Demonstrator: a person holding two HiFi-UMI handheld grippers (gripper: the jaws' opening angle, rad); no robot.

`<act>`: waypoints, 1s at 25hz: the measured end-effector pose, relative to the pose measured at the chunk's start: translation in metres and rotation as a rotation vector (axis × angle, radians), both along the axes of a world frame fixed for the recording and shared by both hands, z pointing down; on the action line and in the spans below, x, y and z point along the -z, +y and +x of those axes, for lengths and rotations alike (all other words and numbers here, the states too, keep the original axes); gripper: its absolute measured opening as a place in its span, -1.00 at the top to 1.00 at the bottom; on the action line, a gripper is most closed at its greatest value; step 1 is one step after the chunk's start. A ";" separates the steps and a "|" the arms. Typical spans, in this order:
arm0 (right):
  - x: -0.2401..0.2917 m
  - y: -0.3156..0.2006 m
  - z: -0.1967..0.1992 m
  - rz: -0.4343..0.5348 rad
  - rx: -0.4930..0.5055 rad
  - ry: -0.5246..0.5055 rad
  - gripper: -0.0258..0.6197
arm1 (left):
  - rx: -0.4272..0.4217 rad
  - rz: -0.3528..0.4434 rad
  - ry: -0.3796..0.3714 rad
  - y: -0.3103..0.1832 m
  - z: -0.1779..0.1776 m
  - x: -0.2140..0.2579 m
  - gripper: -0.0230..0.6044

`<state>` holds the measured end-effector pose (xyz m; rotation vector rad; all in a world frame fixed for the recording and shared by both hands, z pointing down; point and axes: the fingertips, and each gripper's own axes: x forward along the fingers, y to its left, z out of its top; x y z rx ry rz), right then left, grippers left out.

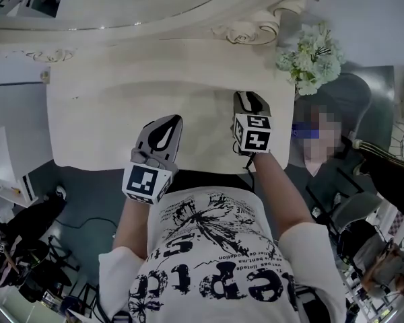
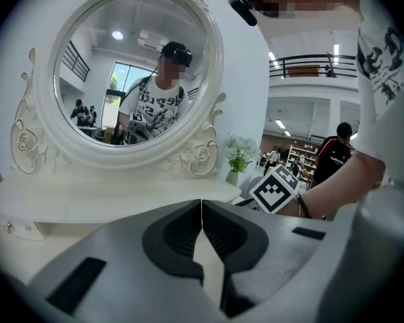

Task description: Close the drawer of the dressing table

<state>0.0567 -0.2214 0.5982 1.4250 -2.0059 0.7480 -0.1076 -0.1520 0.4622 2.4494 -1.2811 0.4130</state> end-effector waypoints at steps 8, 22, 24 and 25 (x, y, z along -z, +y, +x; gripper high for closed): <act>0.055 0.016 -0.002 0.102 0.049 -0.016 0.54 | -0.020 0.051 -0.002 -0.004 0.006 0.023 0.86; 0.216 0.034 -0.013 0.486 0.097 -0.164 0.85 | -0.042 0.216 -0.003 -0.013 0.011 0.107 0.86; 0.224 0.040 -0.016 0.506 0.096 -0.184 0.86 | -0.055 0.240 -0.002 -0.013 0.014 0.117 0.86; 0.228 0.044 -0.017 0.517 0.096 -0.189 0.87 | -0.060 0.249 -0.002 -0.013 0.016 0.121 0.86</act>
